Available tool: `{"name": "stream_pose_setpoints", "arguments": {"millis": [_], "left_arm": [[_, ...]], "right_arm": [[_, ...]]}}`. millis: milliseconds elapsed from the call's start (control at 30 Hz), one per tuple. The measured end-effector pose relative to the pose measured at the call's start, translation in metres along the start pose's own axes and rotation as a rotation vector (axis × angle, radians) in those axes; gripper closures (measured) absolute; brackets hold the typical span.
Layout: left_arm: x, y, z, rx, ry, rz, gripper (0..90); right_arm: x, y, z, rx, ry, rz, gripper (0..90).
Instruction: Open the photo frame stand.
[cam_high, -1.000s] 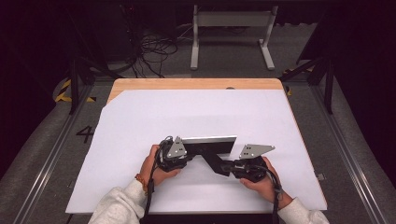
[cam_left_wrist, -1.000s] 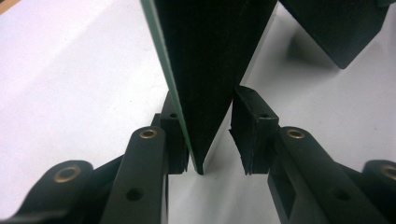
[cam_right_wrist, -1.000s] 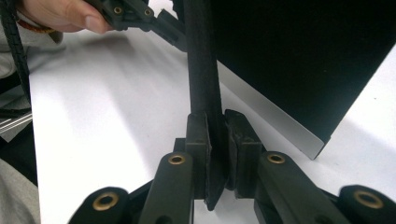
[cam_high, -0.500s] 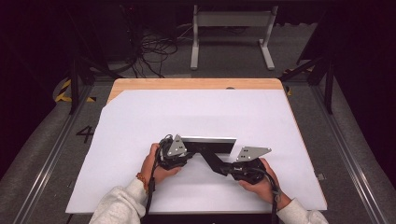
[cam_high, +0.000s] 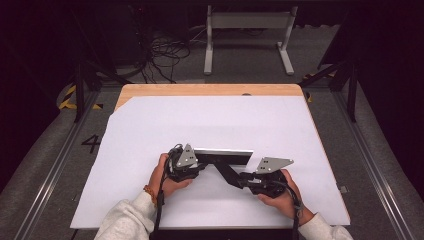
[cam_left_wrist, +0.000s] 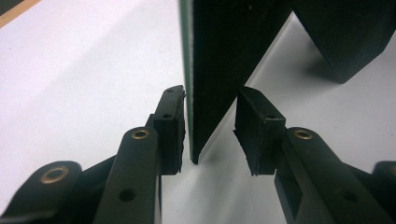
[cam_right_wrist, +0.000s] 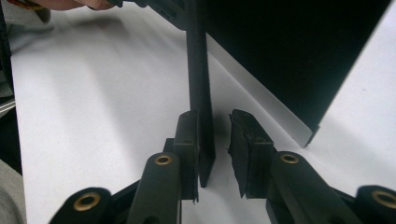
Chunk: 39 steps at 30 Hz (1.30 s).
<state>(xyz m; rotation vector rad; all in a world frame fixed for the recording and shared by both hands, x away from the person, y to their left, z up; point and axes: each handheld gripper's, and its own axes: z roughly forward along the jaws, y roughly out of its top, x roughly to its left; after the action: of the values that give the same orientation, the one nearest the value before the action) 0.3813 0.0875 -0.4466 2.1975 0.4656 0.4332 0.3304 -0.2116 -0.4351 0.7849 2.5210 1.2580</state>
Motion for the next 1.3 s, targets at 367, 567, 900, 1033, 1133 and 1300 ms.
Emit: {"name": "stream_pose_setpoints", "arguments": {"millis": [367, 567, 900, 1033, 1133, 1300], "left_arm": [[0.003, -0.002, -0.017, -0.035, -0.006, -0.017, 66.4], [0.003, -0.003, -0.023, -0.054, -0.019, -0.02, 67.7], [0.002, -0.001, -0.028, -0.063, -0.02, -0.003, 69.3], [0.002, -0.001, -0.03, -0.072, -0.018, -0.002, 70.8], [0.003, 0.0, -0.031, -0.077, -0.015, -0.005, 70.7], [0.004, 0.002, -0.033, -0.093, -0.012, -0.014, 69.3]], "right_arm": [[0.001, 0.005, -0.012, -0.019, -0.025, -0.031, 67.6], [0.0, 0.007, -0.018, -0.032, -0.05, -0.038, 66.2], [-0.003, 0.008, -0.031, -0.068, -0.1, -0.049, 68.2], [-0.005, 0.009, -0.034, -0.089, -0.143, -0.055, 70.3], [-0.007, 0.009, -0.035, -0.101, -0.163, -0.056, 71.0], [-0.011, 0.012, -0.033, -0.124, -0.18, -0.053, 70.8]]}}
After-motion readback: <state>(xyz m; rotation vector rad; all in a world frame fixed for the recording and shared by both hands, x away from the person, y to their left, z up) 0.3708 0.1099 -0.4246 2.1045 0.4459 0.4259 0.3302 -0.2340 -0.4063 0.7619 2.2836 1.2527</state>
